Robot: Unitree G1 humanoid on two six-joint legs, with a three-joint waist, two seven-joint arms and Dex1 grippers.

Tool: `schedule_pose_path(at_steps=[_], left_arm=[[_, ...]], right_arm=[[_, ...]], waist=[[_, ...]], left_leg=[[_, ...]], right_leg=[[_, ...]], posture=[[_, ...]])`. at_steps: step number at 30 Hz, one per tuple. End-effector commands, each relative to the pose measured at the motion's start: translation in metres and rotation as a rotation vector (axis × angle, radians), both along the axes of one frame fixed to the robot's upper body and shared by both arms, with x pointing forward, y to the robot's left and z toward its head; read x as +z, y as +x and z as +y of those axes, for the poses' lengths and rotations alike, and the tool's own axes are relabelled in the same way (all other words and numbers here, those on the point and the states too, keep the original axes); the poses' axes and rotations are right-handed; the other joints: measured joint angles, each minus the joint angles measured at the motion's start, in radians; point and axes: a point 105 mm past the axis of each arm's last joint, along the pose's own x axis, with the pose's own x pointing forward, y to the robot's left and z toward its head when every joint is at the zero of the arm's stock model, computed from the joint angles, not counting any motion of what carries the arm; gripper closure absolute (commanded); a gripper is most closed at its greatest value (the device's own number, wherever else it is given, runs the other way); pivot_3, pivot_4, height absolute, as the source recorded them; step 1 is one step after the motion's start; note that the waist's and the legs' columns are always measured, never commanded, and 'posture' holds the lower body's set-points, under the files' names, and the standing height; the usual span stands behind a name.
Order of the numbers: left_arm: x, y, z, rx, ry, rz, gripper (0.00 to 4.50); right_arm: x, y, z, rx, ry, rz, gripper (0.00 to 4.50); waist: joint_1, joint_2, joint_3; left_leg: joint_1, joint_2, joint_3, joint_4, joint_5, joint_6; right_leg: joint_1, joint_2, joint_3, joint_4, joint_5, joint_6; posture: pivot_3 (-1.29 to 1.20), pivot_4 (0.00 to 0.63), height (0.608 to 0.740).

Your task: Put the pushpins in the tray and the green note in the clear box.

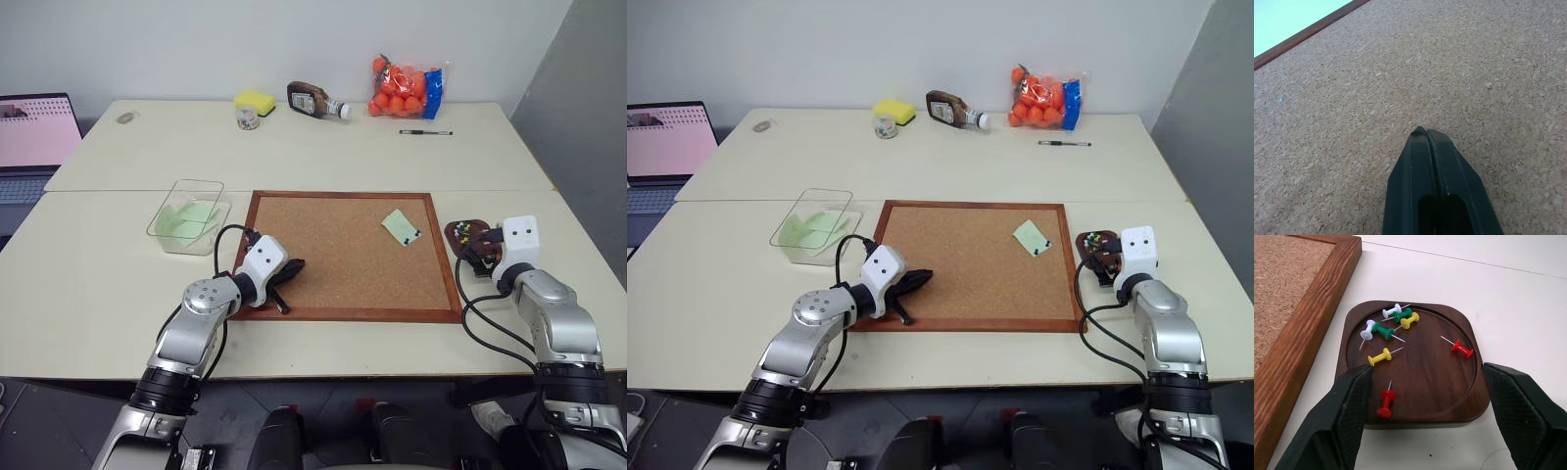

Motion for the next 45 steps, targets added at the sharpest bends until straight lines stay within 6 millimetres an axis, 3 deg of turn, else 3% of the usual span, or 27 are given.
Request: schedule_pose_path(at_steps=[1, 5, 10, 12, 16, 20, 31, 44, 45], left_arm=[[-0.018, -0.004, 0.001, -0.002, 0.036, 0.060, 4.50], [-0.018, -0.005, 0.003, 0.000, 0.039, 0.061, 4.50], [-0.019, -0.005, 0.003, -0.002, 0.044, 0.062, 4.50], [-0.019, -0.005, 0.003, -0.003, 0.046, 0.062, 4.50], [-0.019, -0.005, 0.004, -0.005, 0.051, 0.060, 4.50], [-0.018, -0.004, 0.004, -0.006, 0.054, 0.057, 4.50], [-0.016, -0.004, 0.005, -0.010, 0.063, 0.049, 4.50], [-0.015, -0.006, 0.004, -0.009, 0.060, 0.048, 4.50], [-0.015, -0.006, 0.004, -0.009, 0.060, 0.049, 4.50]], right_arm=[[0.038, -0.003, 0.007, 0.042, 0.106, -0.134, 0.74], [0.054, -0.010, 0.015, 0.068, 0.252, -0.194, 0.74], [0.058, -0.012, 0.021, 0.083, 0.228, -0.206, 0.74], [0.060, -0.013, 0.031, 0.138, 0.158, -0.213, 0.74], [0.053, -0.017, 0.069, 0.317, 0.092, -0.177, 0.74], [0.046, -0.009, 0.082, 0.333, 0.074, -0.168, 0.74], [0.034, 0.031, 0.087, 0.203, 0.091, -0.178, 0.74], [0.023, 0.035, 0.087, 0.204, 0.081, -0.147, 0.74], [0.022, 0.035, 0.088, 0.206, 0.081, -0.145, 0.91]], waist=[[0.000, 0.000, 0.000], [0.000, 0.000, 0.000], [0.000, 0.000, 0.000], [0.000, 0.001, 0.000], [-0.001, 0.001, 0.000], [-0.001, 0.001, 0.000], [0.001, 0.001, 0.000], [-0.001, 0.001, 0.000], [-0.001, 0.001, 0.000]], left_leg=[[0.000, 0.000, 0.000, 0.000, 0.000, 0.000], [0.000, 0.000, 0.000, 0.000, 0.000, 0.000], [0.000, 0.000, 0.000, 0.000, 0.000, 0.000], [0.000, 0.000, 0.000, 0.000, 0.000, 0.000], [0.000, 0.000, 0.000, 0.000, 0.000, 0.000], [0.000, 0.000, 0.000, 0.000, 0.000, 0.000], [0.000, 0.000, 0.000, 0.000, 0.000, 0.000], [0.000, 0.000, -0.001, 0.000, 0.000, 0.000], [0.000, 0.000, -0.001, 0.000, 0.000, 0.000]], right_leg=[[0.000, 0.000, 0.000, 0.000, 0.000, 0.000], [0.000, 0.000, 0.000, 0.000, 0.000, 0.000], [0.000, 0.000, 0.000, 0.000, 0.000, 0.000], [0.000, 0.000, 0.000, 0.000, 0.000, 0.000], [0.000, 0.000, 0.000, 0.000, 0.000, 0.000], [0.000, 0.000, 0.000, 0.000, 0.000, 0.000], [0.000, 0.000, 0.000, 0.000, 0.000, 0.000], [0.000, 0.000, 0.000, 0.000, 0.000, 0.000], [0.000, 0.000, 0.000, 0.000, 0.000, 0.000]], posture=[[0.00, 0.150, 0.740], [0.00, 0.150, 0.740], [0.00, 0.150, 0.740], [0.00, 0.150, 0.740], [0.00, 0.150, 0.740], [0.00, 0.150, 0.740], [0.00, 0.150, 0.740], [0.00, 0.150, 0.740], [0.00, 0.150, 0.740]])
